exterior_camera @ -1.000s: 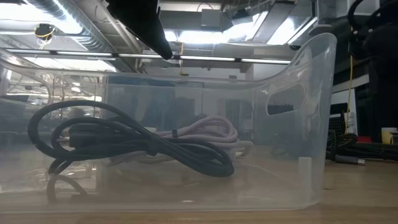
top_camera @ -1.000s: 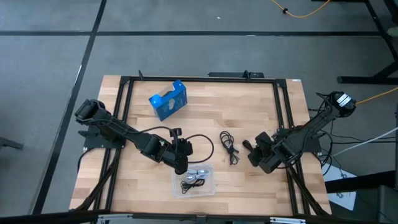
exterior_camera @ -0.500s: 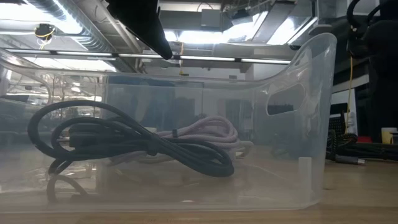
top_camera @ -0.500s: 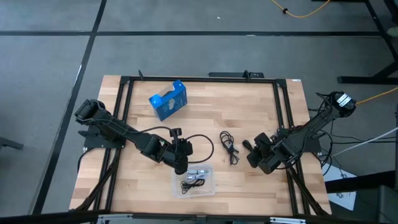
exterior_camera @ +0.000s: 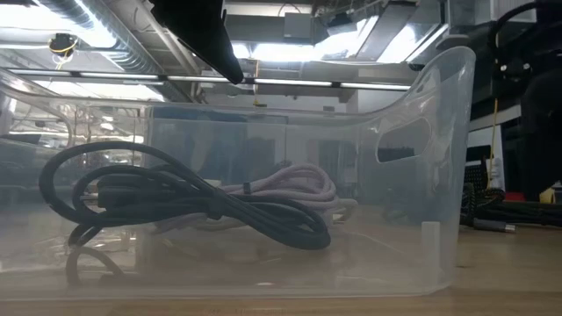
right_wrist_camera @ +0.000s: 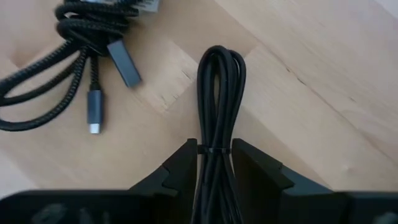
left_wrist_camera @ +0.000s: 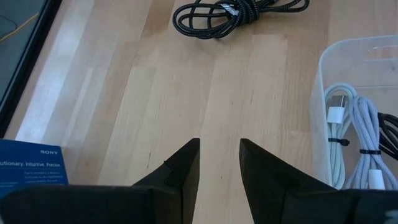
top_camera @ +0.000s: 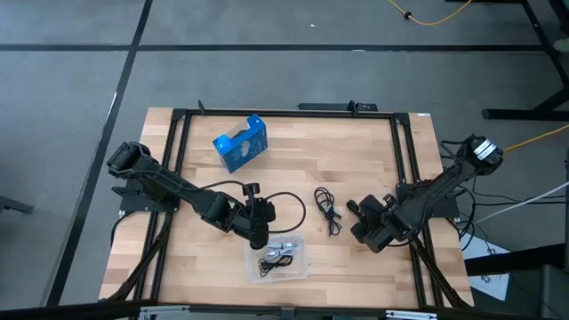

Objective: Pick and place USB-C Cables
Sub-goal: Put the bottom black charger cable into the transparent bin

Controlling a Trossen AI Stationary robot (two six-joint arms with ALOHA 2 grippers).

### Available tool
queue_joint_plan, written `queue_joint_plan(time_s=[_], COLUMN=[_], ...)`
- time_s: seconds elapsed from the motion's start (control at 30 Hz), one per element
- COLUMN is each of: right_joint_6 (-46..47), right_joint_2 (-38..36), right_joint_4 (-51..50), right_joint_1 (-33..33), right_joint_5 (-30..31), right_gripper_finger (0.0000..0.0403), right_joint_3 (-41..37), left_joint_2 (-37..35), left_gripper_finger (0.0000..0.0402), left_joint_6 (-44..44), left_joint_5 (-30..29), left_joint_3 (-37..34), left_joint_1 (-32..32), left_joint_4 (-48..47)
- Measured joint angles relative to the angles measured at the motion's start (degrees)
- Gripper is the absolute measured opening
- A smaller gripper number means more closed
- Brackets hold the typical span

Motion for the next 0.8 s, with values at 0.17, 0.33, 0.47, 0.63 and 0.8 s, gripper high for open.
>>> queue_joint_plan(time_s=[0.17, 0.33, 0.47, 0.63, 0.8], right_joint_6=[-0.02, -0.71, -5.95, -10.05, -10.03], right_joint_2=[2.34, 4.46, 6.30, 7.91, 8.41], right_joint_4=[0.17, 0.59, 4.47, 7.06, 6.95], right_joint_1=[-0.08, -1.45, -3.17, -5.44, -7.28], right_joint_5=[0.05, 0.03, -1.37, -2.11, -2.42], right_gripper_finger=[0.0108, 0.0108, 0.0108, 0.0108, 0.0108], right_joint_3=[0.00, 0.00, 0.00, 0.08, 0.11], left_joint_2=[0.00, 0.00, 0.00, -0.01, -0.61], left_gripper_finger=[0.0105, 0.0105, 0.0105, 0.0105, 0.0105], left_joint_6=[0.02, 0.02, 0.84, 4.77, 5.55], left_joint_5=[-0.02, -0.06, -0.23, -1.87, -1.86], left_joint_3=[0.00, 0.00, 0.00, 0.00, 0.09], left_joint_1=[0.00, 0.01, 0.00, 0.00, 0.00], left_joint_4=[-0.02, 0.00, -0.12, -3.75, -12.00])
